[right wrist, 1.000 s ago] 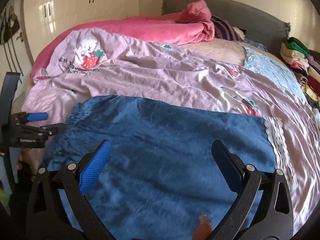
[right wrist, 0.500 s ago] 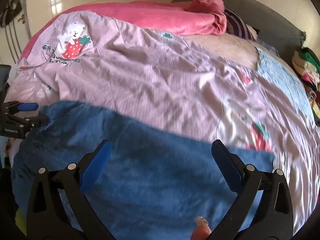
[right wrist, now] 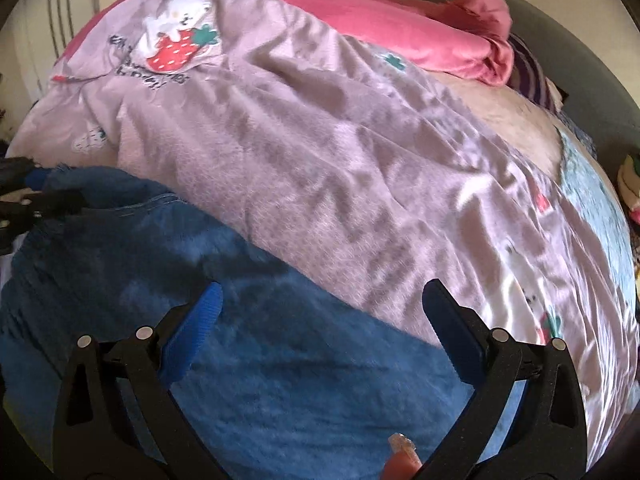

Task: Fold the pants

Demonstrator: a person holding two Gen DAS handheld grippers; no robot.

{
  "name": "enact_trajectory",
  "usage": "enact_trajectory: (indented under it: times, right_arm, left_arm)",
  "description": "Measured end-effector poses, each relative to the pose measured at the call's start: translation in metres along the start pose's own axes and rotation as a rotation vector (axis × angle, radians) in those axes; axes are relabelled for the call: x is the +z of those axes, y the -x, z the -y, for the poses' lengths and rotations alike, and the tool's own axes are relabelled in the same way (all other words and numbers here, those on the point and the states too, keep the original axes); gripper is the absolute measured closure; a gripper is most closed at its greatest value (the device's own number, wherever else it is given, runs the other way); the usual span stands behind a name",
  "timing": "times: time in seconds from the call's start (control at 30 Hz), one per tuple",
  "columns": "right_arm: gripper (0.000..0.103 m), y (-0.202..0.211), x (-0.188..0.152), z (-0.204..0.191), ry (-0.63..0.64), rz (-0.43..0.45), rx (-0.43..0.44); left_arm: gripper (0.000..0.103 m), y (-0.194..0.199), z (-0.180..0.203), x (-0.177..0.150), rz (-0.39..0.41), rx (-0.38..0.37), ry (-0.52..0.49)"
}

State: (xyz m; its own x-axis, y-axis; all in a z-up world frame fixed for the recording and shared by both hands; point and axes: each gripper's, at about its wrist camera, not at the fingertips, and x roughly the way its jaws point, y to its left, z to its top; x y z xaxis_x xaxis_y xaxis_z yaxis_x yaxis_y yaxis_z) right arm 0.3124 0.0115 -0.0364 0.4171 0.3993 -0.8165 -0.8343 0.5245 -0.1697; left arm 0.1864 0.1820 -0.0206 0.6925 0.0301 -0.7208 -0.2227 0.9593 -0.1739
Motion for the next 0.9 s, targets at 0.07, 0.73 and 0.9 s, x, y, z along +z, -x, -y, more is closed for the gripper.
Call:
enact_trajectory:
  times: [0.07,0.73,0.9]
  right_arm:
    - [0.01,-0.007,0.004,-0.008,0.042,-0.013,0.014]
    - [0.099,0.093,-0.042,-0.022,-0.082,0.231,0.159]
    - [0.099,0.139,-0.075,-0.038,-0.09,0.276,0.175]
  left_arm:
    - [0.071,0.012,0.006,-0.002,0.027,-0.013,-0.023]
    - [0.072,0.054,0.013,-0.029,0.102,-0.034,-0.066]
    - [0.072,0.079,0.019,-0.043,0.133,-0.081,-0.082]
